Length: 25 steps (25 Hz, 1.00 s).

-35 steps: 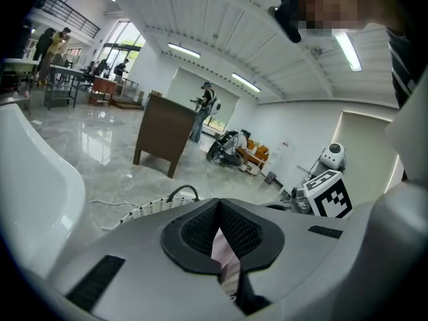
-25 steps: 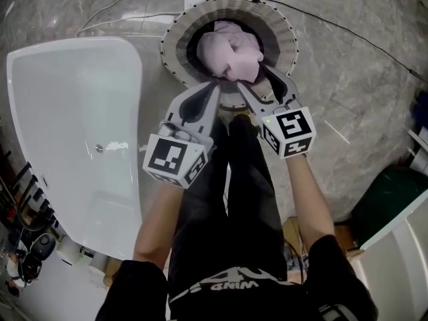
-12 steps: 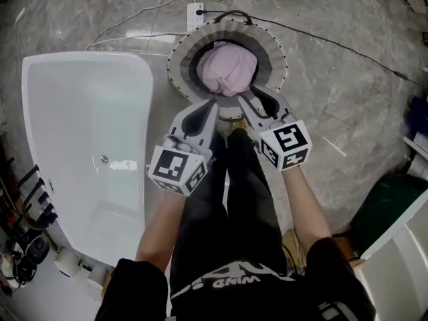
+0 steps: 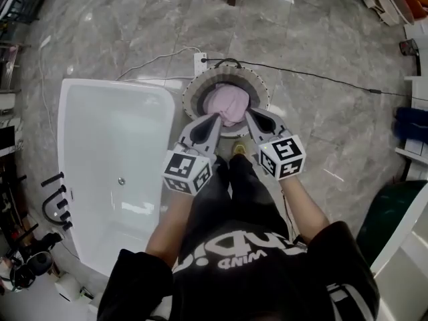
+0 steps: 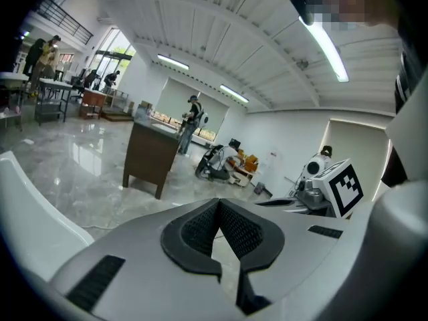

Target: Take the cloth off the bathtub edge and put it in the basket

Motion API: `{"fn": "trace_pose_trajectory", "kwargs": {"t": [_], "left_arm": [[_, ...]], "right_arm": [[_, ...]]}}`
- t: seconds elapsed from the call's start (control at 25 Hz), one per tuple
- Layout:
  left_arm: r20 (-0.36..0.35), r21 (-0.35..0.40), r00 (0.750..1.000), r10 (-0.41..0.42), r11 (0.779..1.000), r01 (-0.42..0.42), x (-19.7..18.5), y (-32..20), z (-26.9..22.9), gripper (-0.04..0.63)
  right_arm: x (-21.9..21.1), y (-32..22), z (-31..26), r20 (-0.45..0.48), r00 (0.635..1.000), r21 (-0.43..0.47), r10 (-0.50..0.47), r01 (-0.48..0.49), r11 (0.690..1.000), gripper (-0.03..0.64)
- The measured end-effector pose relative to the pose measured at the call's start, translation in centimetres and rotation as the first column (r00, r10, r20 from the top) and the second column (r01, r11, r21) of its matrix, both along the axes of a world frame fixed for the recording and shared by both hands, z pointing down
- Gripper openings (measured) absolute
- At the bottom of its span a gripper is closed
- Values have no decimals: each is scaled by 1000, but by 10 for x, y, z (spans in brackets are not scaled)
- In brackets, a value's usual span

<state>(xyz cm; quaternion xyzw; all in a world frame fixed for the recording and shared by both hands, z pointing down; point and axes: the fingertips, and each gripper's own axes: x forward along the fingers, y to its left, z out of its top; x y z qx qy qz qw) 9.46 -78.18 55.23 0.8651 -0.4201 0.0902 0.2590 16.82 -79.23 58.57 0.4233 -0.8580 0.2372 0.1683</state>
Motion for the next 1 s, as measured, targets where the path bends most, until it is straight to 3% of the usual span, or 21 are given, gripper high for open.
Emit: {"fn": "trace_pose_trajectory", "kwargs": {"t": [0.24,0.44,1.0], "left_arm": [[2,107,1000,-4,994,3,3,10,-88,14],[9,169,1000,27,985,-28,8,36,-124,14],[-8,279,1000,23,960,-20,6,63,-164,14]], "right_arm": [[13,20,-94,31,1000,88,-4,2,996,14],[24,48,-145,68,998,170,6,-17,985,14],[22,75,-186,113,994,293,-5,-28,956,14]]}}
